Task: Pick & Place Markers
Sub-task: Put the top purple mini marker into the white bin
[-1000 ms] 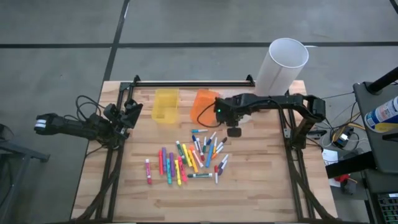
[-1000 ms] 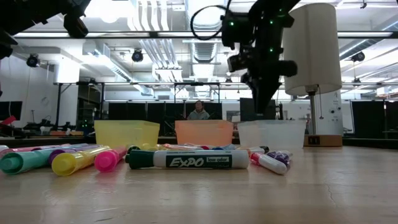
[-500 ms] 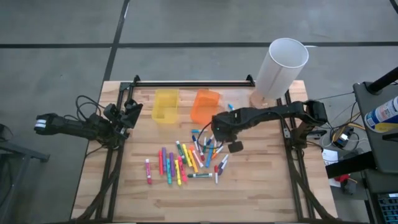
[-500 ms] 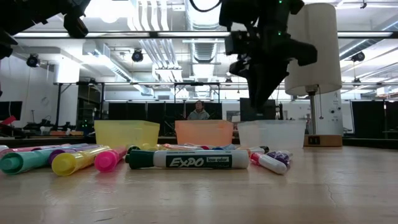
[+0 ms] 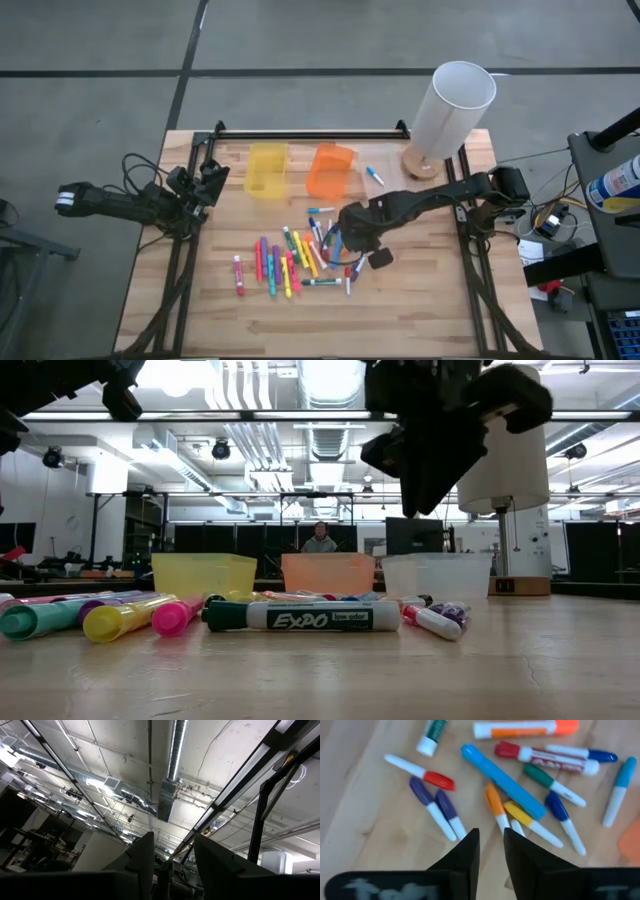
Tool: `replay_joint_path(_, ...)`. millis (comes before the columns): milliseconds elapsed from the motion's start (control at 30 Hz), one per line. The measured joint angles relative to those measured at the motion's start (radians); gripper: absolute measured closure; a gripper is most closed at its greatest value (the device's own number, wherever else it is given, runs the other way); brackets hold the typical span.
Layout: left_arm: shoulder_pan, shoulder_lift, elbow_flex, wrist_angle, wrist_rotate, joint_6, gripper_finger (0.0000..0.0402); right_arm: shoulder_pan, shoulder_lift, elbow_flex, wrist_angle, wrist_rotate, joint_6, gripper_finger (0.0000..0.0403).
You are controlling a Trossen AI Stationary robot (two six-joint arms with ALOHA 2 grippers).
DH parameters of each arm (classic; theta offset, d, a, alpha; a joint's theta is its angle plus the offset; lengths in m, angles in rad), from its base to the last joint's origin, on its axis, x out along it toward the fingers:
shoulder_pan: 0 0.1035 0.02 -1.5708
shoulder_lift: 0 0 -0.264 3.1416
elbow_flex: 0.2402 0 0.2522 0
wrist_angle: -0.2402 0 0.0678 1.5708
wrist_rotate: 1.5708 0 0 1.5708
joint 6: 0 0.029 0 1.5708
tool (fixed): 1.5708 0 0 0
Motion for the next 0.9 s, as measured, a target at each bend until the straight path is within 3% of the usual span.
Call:
replay_joint_path(400,0.000,0.006,0.000,-0.001,0.000,-0.002,0.0268,0.045,0.006,-0.057,0.051,0.005,-0.017,0.0246)
replay_joint_path(900,0.001,0.008,0.000,0.001,0.000,-0.003,0.0268,0.045,0.006,-0.198,0.173,0.005,-0.032,0.0273)
